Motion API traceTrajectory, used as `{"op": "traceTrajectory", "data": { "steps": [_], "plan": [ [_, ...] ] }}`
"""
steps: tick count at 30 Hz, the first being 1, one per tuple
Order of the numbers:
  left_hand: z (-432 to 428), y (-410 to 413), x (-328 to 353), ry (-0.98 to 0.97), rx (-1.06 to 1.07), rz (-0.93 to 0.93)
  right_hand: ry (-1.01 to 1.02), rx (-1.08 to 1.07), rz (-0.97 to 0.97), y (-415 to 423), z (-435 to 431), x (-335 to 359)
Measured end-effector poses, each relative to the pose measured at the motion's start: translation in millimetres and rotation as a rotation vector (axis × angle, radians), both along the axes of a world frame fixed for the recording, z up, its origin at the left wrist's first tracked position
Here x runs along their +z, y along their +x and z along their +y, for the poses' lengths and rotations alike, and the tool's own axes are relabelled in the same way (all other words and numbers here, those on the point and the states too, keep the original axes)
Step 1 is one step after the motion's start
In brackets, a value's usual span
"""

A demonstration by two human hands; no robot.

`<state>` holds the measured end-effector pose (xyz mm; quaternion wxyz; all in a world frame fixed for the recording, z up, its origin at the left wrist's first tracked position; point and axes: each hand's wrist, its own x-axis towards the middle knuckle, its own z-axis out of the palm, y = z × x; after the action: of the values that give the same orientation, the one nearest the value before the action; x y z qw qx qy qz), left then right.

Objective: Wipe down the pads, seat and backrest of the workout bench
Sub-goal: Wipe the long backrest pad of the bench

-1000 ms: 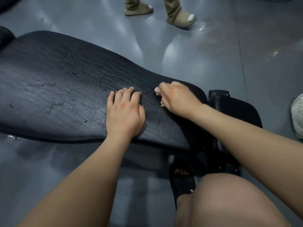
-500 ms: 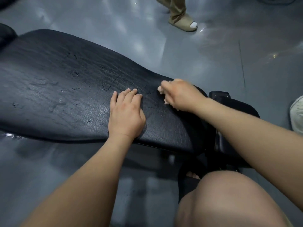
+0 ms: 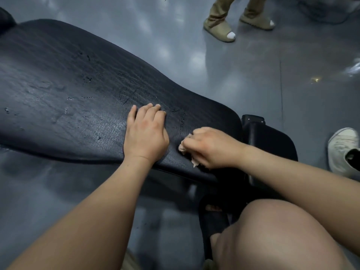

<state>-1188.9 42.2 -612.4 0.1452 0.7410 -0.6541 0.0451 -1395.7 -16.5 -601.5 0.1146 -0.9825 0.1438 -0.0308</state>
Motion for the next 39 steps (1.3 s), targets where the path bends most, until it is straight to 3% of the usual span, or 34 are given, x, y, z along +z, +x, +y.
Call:
{"op": "traceTrajectory", "data": {
  "steps": [5, 9, 15, 21, 24, 30, 36, 39],
  "plan": [
    [1.1, -0.3, -0.1, 0.000, 0.006, -0.023, -0.125, -0.281, -0.022, 6.8, -46.1, 0.8],
    [3.4, -0.6, -2.0, 0.000, 0.018, -0.036, -0.023, -0.401, -0.099, 12.3, -46.3, -6.8],
    [5.7, -2.8, -0.2, 0.032, 0.026, -0.051, 0.110, -0.151, -0.113, -30.1, 23.5, -11.7],
    [16.6, -5.3, 0.1, 0.069, 0.008, -0.027, 0.079, -0.104, -0.086, -80.4, 26.8, -12.9],
    [25.2, -3.1, 4.3, 0.110, 0.029, -0.050, 0.103, -0.065, -0.091, -66.9, 26.1, -14.4],
    [48.2, 26.1, 9.5, 0.042, 0.264, -0.066, 0.150, -0.035, -0.164, -3.9, 9.9, -8.2],
    [56.3, 27.2, 5.9, 0.022, 0.285, -0.100, 0.045, -0.228, -0.306, 41.2, -28.9, -10.6],
    [58.3, 25.8, 2.6, 0.000, 0.284, -0.118, 0.065, -0.165, -0.371, 50.1, -16.7, -20.3]
  ]
}}
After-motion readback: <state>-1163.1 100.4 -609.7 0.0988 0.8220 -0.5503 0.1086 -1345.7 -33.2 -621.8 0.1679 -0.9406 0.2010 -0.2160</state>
